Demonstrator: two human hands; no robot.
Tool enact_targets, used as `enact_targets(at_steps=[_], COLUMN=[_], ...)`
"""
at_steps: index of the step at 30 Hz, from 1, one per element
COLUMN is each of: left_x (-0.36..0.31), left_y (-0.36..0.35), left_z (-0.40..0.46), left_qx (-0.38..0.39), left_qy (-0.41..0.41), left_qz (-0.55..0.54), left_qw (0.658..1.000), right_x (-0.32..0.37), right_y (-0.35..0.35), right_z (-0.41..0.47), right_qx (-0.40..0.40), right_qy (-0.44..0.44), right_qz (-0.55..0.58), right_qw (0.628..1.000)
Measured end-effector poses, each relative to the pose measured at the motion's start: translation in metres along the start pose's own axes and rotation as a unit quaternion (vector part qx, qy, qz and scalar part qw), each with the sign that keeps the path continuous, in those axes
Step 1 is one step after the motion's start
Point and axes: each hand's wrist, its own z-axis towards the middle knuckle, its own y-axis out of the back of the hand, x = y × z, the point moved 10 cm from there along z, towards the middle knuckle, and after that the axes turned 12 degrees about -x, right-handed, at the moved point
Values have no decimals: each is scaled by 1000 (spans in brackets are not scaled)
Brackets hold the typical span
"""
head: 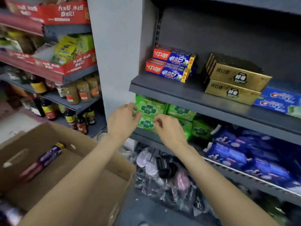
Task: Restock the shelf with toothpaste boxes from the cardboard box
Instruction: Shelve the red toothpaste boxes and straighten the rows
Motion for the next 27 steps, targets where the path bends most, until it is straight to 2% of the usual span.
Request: enact_targets(at_steps=[6, 10, 16, 19, 23, 27], left_x=[89, 153, 258, 318, 382, 436], left_y=[31, 45, 66, 71, 63, 42], left_z=[-108, -151, -192, -197, -194, -215], left_qx=[127, 193, 287, 343, 424, 549], left_qy=[100, 191, 252, 233, 165, 102], left_qz=[94, 114, 191, 233, 284, 287], left_qw=[982, 956, 904, 880, 844, 778], right_x=[51, 78, 122, 150, 179, 200], right_y=[-77, -124, -217, -269, -340, -405], right_z=[-82, -117, -161, -170, -184, -211], right_qx=[129, 175, 268, 301, 332, 377], right_qy=[-12, -28, -69, -87, -110, -119], right_qz=[49, 48, 61, 64, 37, 10], right_qw=[990, 983, 959, 947, 936, 918])
